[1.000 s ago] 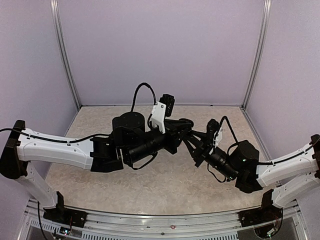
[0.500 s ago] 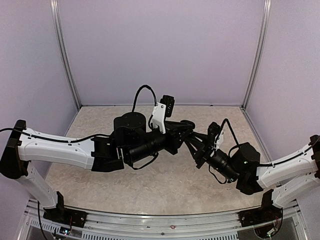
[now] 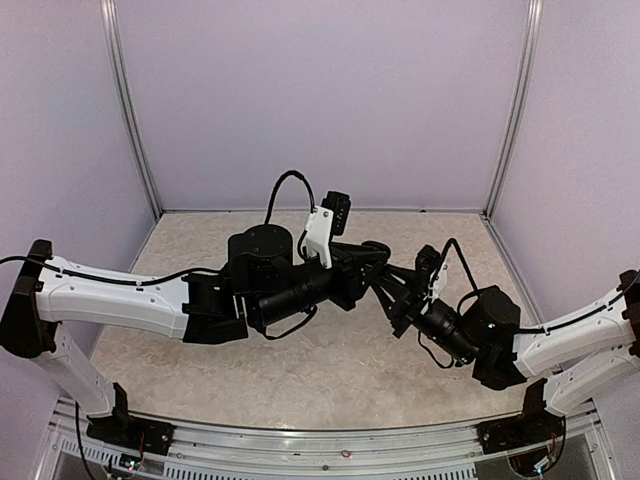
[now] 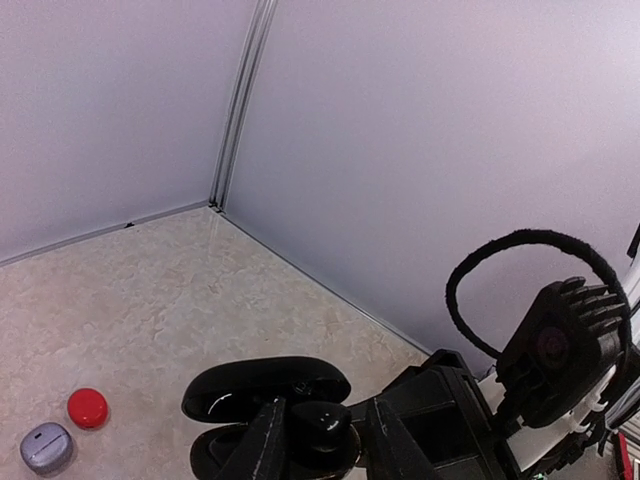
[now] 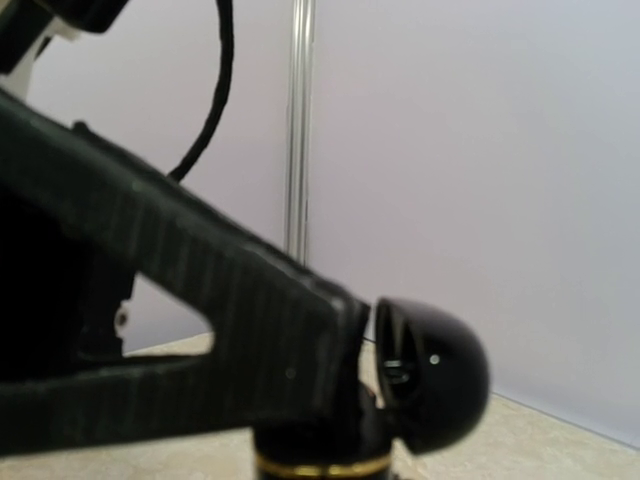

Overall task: Insert the wireless bluetooth earbuds into the charging case
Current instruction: Insert the right earbud into the right side groove of the charging case, then close the charging case with the earbuds inside.

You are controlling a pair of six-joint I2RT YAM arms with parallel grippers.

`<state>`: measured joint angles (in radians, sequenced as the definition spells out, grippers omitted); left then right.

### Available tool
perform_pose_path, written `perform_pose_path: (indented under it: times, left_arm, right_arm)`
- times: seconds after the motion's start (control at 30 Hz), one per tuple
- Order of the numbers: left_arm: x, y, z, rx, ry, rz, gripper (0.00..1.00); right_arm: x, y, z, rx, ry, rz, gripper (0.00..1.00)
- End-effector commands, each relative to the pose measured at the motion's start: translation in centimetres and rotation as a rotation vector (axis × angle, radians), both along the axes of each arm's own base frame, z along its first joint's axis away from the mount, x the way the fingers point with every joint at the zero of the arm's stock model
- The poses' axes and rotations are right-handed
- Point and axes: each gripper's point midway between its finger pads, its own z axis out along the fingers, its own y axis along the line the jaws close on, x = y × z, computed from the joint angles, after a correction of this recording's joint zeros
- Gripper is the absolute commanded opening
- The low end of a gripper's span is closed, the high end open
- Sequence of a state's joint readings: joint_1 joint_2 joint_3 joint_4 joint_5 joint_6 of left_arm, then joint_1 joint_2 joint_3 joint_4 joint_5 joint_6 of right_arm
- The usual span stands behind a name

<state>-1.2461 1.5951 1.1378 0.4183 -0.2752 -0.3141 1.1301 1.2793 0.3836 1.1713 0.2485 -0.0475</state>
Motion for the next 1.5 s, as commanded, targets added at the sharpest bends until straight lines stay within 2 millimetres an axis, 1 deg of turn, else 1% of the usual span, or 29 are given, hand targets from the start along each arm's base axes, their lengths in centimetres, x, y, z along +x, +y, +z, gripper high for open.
perform_pose_path:
  times: [0.0, 0.17, 0.47, 0.57, 0.63, 0.7, 0.77, 0.87, 0.9, 0.93, 1.0, 1.03, 1.13, 1.17, 1.37, 1.47]
  left_arm:
    - [1.5, 0.3, -1.0, 0.064, -0.003, 0.052, 0.31]
    - [1.6, 0.2, -0.5, 0.067, -0.021, 0.056, 0.35]
    - [1.6, -0.2, 0.6, 0.084, -0.062, 0.049, 0.37]
    - [1.3, -0.4, 0.8, 0.079, -0.068, 0.032, 0.39]
    - [0.9, -0.5, 1.2, 0.072, -0.086, 0.012, 0.42]
    - [0.2, -0.4, 2.3, 0.05, -0.115, -0.013, 0.49]
    - [-0.3, 0.1, 3.6, 0.031, -0.139, -0.027, 0.57]
    - [-0.4, 1.1, 4.7, 0.021, -0.164, -0.044, 0.68]
    - [-0.5, 1.7, 5.2, 0.016, -0.176, -0.059, 0.73]
    - [-0.6, 2.1, 5.2, 0.02, -0.184, -0.078, 0.78]
    - [-0.8, 3.2, 5.4, 0.016, -0.196, -0.113, 0.93]
    - [-0.9, 3.6, 5.2, 0.017, -0.198, -0.138, 0.98]
    - [-1.6, 4.9, 4.3, 0.02, -0.206, -0.195, 0.99]
    - [-1.9, 5.1, 3.7, 0.035, -0.212, -0.215, 0.99]
    - [-5.9, 5.6, 1.3, 0.076, -0.29, -0.45, 0.99]
    - [-6.8, 5.4, 0.8, 0.061, -0.303, -0.526, 0.99]
  right_arm:
    - [-1.1, -0.3, 2.3, 0.089, -0.044, 0.032, 0.0]
    - [-1.0, -0.4, 1.8, 0.091, -0.024, 0.033, 0.0]
    - [-1.1, -0.7, 1.6, 0.1, -0.014, 0.033, 0.0]
    - [-1.1, -0.6, 1.5, 0.101, -0.01, 0.033, 0.0]
    - [-1.0, -0.6, 1.3, 0.099, -0.004, 0.031, 0.0]
    - [-1.0, -0.7, 1.2, 0.097, -0.001, 0.03, 0.0]
    - [-1.1, -0.7, 1.0, 0.086, 0.003, 0.037, 0.0]
    - [-1.5, -0.5, 0.6, 0.06, 0.002, 0.071, 0.0]
    - [-1.7, -0.5, 0.5, 0.051, 0.002, 0.083, 0.0]
    - [-1.9, -0.4, 0.5, 0.045, 0.0, 0.097, 0.0]
    - [-2.4, -0.5, 0.6, 0.039, -0.009, 0.125, 0.0]
    - [-2.6, -0.6, 0.7, 0.039, -0.013, 0.136, 0.0]
    - [-3.6, -0.6, 1.0, 0.027, -0.036, 0.201, 0.0]
    - [-4.0, -0.5, 1.0, 0.019, -0.044, 0.231, 0.0]
    - [-5.9, 0.6, 1.3, -0.002, -0.012, 0.423, 0.0]
    - [-6.7, 1.1, 1.6, -0.015, -0.004, 0.497, 0.0]
